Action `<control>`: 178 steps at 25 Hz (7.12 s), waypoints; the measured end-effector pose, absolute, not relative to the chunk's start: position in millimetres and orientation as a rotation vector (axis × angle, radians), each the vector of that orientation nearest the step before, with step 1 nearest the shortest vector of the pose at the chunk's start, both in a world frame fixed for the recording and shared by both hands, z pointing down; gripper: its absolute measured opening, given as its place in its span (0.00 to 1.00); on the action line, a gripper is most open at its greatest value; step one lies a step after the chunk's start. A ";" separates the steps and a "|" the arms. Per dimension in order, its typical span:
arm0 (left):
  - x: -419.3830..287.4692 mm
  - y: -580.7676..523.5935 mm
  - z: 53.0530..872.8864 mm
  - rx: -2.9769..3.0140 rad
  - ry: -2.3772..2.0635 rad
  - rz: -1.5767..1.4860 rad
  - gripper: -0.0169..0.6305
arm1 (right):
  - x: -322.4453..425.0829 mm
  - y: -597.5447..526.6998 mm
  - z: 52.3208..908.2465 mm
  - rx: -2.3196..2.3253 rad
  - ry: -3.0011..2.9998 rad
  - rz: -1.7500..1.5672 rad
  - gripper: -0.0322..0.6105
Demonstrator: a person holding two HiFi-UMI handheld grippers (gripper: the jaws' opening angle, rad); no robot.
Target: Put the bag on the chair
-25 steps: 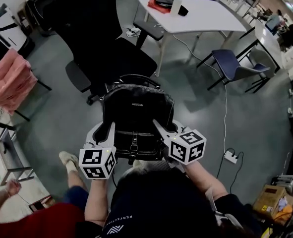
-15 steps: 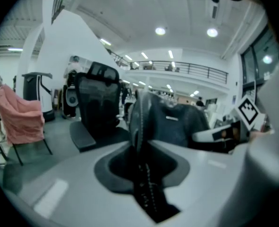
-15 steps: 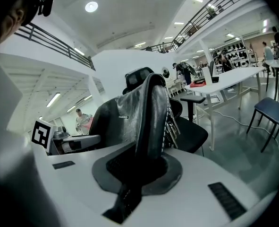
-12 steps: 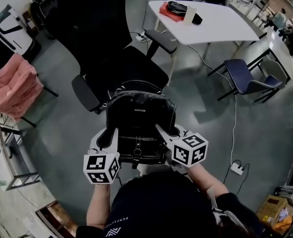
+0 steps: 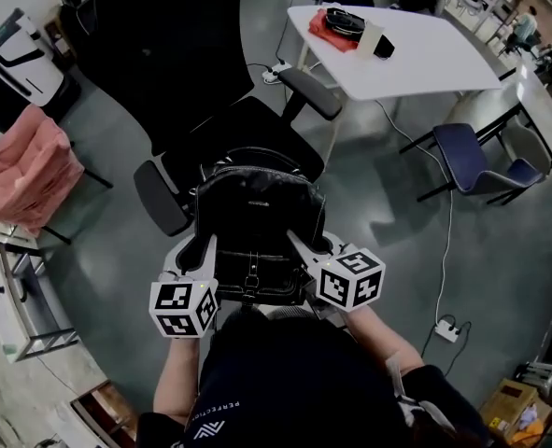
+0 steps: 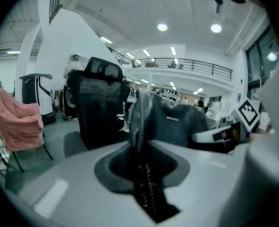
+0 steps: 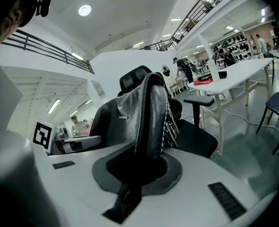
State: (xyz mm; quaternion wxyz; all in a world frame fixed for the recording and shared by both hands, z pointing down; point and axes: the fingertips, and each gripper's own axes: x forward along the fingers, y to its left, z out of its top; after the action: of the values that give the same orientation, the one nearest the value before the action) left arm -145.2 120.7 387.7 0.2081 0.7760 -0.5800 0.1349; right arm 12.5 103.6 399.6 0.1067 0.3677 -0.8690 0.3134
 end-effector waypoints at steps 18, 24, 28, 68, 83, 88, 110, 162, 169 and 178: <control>-142.5 5.5 406.6 2.164 -1.549 0.417 0.16 | 15.9 -2.9 418.1 1.169 -2.512 0.938 0.09; -144.6 -46.4 420.9 2.125 -1.545 0.416 0.16 | 13.6 -58.4 431.8 1.147 -2.489 0.941 0.09; -146.5 -80.7 433.5 2.104 -1.540 0.443 0.15 | 11.4 -92.5 446.4 1.146 -2.466 0.971 0.09; -176.8 -216.8 582.6 1.932 -1.484 0.580 0.15 | -20.4 -235.6 599.4 1.082 -2.312 1.060 0.11; -178.7 -224.9 619.3 1.916 -1.434 0.611 0.16 | -18.6 -243.1 635.5 1.104 -2.248 1.088 0.15; -179.7 -232.5 625.4 1.917 -1.443 0.628 0.18 | -17.8 -247.7 640.7 1.105 -2.224 1.126 0.16; -186.7 -246.6 631.8 1.882 -1.528 0.690 0.34 | 5.1 -246.6 646.8 1.263 -2.090 1.063 0.51; -75.3 -123.9 487.5 1.977 -1.442 0.488 0.04 | 79.1 -141.1 516.9 1.305 -2.224 0.946 0.05; -73.9 -121.8 484.6 1.981 -1.445 0.486 0.04 | 79.0 -136.3 510.3 1.305 -2.233 0.949 0.05; -78.9 -116.1 481.4 1.965 -1.457 0.487 0.04 | 68.5 -127.0 511.3 1.280 -2.240 0.963 0.05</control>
State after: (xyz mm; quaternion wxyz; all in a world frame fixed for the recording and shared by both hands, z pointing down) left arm -78.9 -116.1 481.4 0.3181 0.7468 -0.5539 0.1853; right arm 68.5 -127.0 511.3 0.1930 0.4560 -0.7982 0.3431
